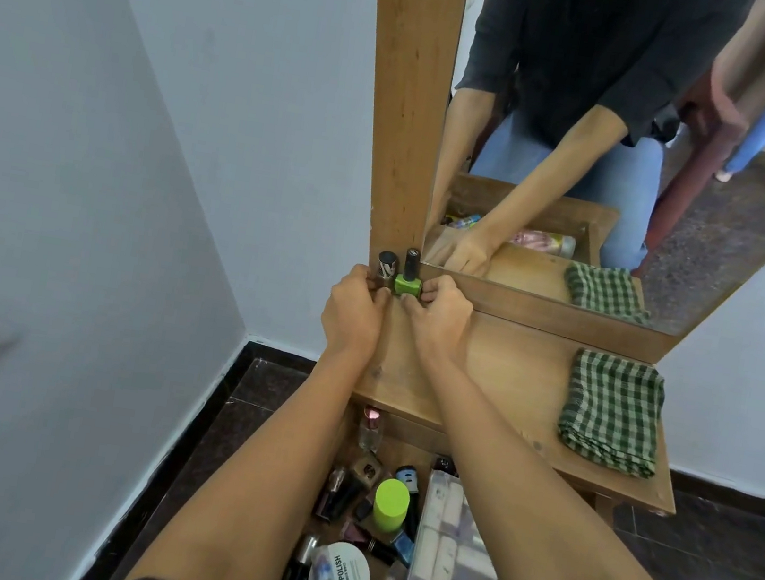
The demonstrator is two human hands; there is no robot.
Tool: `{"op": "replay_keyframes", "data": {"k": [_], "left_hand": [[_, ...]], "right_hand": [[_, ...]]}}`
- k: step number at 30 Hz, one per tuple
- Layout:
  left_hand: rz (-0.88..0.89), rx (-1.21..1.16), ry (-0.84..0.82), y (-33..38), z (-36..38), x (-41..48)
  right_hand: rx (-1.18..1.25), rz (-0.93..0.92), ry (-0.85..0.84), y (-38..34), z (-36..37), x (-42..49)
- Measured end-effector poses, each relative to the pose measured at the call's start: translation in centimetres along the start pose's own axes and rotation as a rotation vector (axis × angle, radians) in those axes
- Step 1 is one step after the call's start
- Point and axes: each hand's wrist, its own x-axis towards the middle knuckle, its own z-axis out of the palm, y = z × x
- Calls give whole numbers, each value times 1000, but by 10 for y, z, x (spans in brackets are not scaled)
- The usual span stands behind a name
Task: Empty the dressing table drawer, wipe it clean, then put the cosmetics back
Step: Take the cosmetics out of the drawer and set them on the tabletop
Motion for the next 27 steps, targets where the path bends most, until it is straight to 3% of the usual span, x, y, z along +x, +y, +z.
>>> {"op": "replay_keyframes", "data": {"k": [10, 15, 22, 27], "left_hand": [[9, -32, 6, -2, -3, -4], [1, -149, -19, -5, -11, -10], [61, -229, -79, -18, -49, -51], [112, -278, -51, -32, -76, -110]], "right_hand": [[-71, -9, 1, 4, 4, 3], [60, -29, 44, 4, -12, -4], [293, -65, -192, -4, -48, -53], [204, -260, -259, 2, -70, -124]]}}
